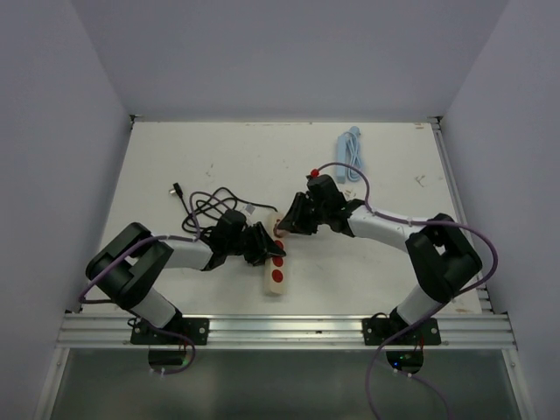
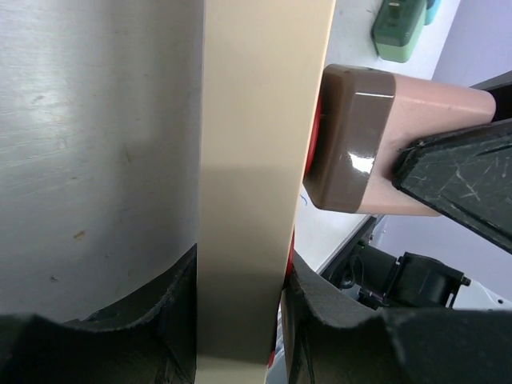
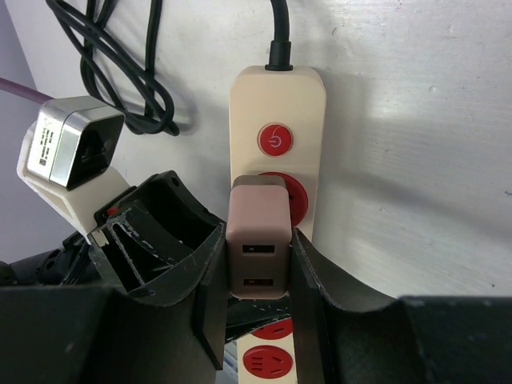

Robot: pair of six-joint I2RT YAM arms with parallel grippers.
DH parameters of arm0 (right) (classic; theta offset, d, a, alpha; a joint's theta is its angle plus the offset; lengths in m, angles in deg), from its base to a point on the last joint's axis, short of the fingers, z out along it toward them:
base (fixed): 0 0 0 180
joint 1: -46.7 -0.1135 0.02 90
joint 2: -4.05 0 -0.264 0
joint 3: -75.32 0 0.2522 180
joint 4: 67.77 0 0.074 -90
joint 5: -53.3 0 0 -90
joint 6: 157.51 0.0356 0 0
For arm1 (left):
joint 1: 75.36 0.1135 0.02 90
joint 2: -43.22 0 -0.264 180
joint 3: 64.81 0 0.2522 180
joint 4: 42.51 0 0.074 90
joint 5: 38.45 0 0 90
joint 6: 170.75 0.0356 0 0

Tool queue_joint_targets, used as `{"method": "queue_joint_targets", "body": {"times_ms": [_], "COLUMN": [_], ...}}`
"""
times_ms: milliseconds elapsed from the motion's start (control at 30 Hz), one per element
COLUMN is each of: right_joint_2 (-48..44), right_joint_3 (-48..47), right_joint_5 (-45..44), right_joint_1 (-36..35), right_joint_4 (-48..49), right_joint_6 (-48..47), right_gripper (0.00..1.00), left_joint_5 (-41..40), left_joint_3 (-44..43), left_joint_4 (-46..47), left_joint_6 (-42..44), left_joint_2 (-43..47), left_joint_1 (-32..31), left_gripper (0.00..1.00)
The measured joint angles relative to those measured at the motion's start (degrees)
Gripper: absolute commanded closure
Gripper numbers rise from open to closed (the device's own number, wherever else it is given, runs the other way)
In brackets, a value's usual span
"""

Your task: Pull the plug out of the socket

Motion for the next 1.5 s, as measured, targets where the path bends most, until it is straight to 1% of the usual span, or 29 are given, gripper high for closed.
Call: {"method": "queue_joint_targets", "body": {"times_ms": [233, 367, 467, 700, 767, 867, 1167, 1300, 1400, 1500], "right_joint_2": [1.2, -1.9, -4.1, -6.6, -7.9, -10.5, -20.3, -22.3, -22.2, -20.8], "right_joint_3": [-0.4, -2.7, -3.8, -2.4, -0.8, 1.8, 8.6, 10.9, 12.5, 13.7], "right_joint_5": [0.3, 1.8, 2.0, 4.6, 4.9, 5.2, 4.2, 2.7, 1.3, 0.7], "right_joint_1": [0.2, 2.2, 3.1, 6.0, 8.3, 13.6, 35.8, 43.5, 46.6, 47.3], "right_joint_4": [0.0, -2.6, -3.3, -3.0, -3.0, -3.1, -5.5, -5.6, -5.0, -3.2], "right_joint_6": [-0.5, -1.4, -1.9, -2.3, -2.6, -3.3, -5.6, -5.5, -4.6, -3.6], "right_gripper": [1.00, 1.00, 1.00, 1.00, 1.00, 1.00, 1.00, 1.00, 1.00, 1.00], "left_joint_5": [-1.4, -8.0, -11.6, -13.8, -13.9, -13.9, -14.1, -14.1, -13.9, -13.5], "left_joint_3": [-1.0, -1.1, -1.4, -1.7, -1.7, -1.6, 0.0, 0.8, 1.3, 1.7], "left_joint_4": [-1.7, -2.5, -2.7, -2.9, -2.9, -2.8, -1.9, -1.9, -1.7, -0.9], "left_joint_6": [0.3, -2.5, -4.4, -5.8, -5.9, -5.8, -4.6, -3.5, -2.6, -2.2], "left_joint_2": [-1.0, -0.2, -0.1, 0.0, 0.0, 0.1, 2.4, 3.5, 3.9, 4.0], "left_joint_1": [-0.2, 1.6, 2.8, 2.8, 2.8, 2.8, 3.2, 3.3, 3.5, 3.5], "left_gripper": [1.00, 1.00, 1.00, 1.00, 1.00, 1.00, 1.00, 1.00, 1.00, 1.00]}}
